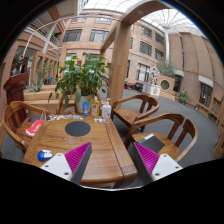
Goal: Arrange mouse
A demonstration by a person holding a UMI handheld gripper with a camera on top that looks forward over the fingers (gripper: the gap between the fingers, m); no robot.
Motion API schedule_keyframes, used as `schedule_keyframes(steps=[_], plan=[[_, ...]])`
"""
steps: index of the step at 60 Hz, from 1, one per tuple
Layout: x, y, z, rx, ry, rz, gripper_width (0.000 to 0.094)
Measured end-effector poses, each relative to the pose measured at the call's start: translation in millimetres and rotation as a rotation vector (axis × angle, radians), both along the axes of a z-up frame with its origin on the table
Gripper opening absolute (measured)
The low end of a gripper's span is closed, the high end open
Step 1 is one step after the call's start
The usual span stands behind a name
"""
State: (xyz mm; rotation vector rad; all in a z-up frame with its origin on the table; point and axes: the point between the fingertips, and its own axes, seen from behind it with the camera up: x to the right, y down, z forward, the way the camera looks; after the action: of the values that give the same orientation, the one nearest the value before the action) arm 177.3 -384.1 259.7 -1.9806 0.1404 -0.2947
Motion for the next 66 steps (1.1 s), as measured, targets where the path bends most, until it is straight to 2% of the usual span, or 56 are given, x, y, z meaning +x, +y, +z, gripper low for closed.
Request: schedule_keyframes(steps=[8, 18, 30, 40, 48, 59, 66], plan=[[-7.2, -13.5, -35.1, -0.056, 0.019, -0.003, 0.085], [-46.4, -14.8, -129.0, -0.157, 0.074, 0.04, 0.0849], [-155.7, -22.4, -202.3, -0.227, 0.157, 0.203, 0.0853], [-250.8, -1.4, -233.8, -0.241, 0.219, 0.338, 0.0863], [-306.5, 30.9, -248.9, -0.228, 0.233, 0.404, 0.0854], [-355.5, 82.0, -263.2, -0.22, 0.248, 0.42, 0.0855], [-361.2, 114.1, -265.7, -0.207, 0.227, 0.382, 0.0856]])
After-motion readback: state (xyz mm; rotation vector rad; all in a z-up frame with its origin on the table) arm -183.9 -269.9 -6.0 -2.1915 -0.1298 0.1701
